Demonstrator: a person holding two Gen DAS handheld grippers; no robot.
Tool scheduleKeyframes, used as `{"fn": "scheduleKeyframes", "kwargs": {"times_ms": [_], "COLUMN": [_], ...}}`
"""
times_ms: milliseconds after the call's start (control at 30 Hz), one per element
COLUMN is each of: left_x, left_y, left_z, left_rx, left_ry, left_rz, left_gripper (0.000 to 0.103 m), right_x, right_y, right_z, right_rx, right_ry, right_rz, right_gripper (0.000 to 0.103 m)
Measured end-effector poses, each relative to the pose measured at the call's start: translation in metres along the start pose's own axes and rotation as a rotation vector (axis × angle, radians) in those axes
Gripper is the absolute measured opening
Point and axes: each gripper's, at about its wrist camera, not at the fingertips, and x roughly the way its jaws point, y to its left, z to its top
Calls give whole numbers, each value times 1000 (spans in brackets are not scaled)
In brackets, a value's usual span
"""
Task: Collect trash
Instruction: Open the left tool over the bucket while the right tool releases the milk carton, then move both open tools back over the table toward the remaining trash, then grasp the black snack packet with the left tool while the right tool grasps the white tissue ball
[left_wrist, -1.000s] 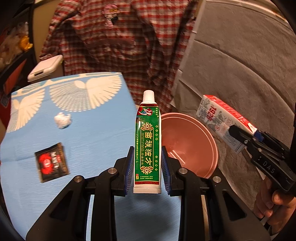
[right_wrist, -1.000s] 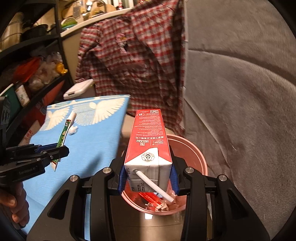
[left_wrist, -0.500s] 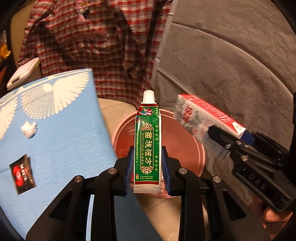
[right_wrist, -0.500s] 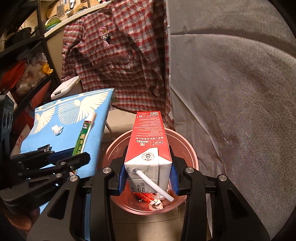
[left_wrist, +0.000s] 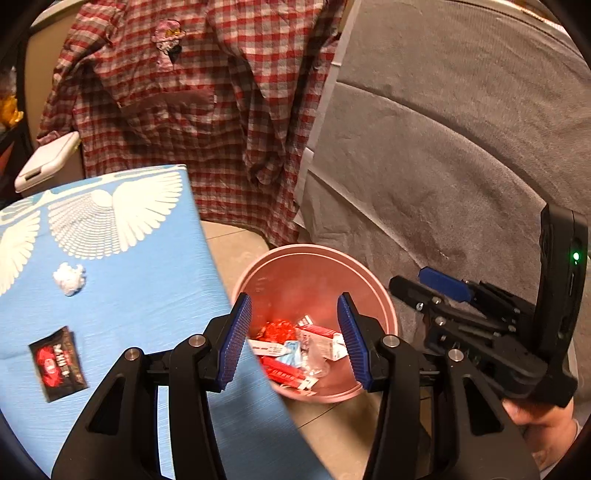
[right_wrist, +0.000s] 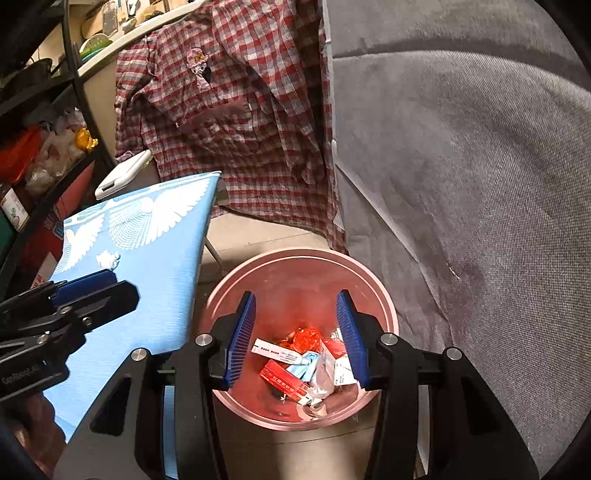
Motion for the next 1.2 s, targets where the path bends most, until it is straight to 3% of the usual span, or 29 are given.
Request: {"fn": "scheduleKeyframes", "kwargs": {"times_ms": [400, 467, 633, 733, 767, 833, 933, 1033, 1200], "left_x": [-76, -89, -112, -110, -106, -96, -76, -56, -24], "left_y": [69, 86, 130, 158, 169, 187, 207, 221, 227], "left_z": [-20, -24, -38, -48, -51, -56, -62, -68, -73], "left_rx": [-16, -30, -95, -153, -180, -225, -278, -328, -373], "left_ry": [-59, -70, -84, -65, -47, -13, 34, 81, 147], "left_rz": [99, 122, 169, 212, 227, 253, 283, 296, 342], "left_gripper": [40, 40, 40, 41, 43, 61, 74, 86, 91], "right_x": [-35, -39, -47, -49, -48, -44, -38, -33, -19], "right_y": [56, 70, 97, 108, 111, 118, 128, 136, 139], "right_z": [-1, -2, -5, -6, -7, -8, -12, -16, -19], "right_rx": [-49, -66, -103, -114, -116, -124, -151, -187, -208], "right_ry": [-120, -134, -162, -167, -164, -146, -121, -109, -78], "right_rz": [80, 100, 148, 175, 181, 202, 226, 237, 249], "right_gripper": [46, 44, 25, 24, 24, 25, 27, 36, 42]}}
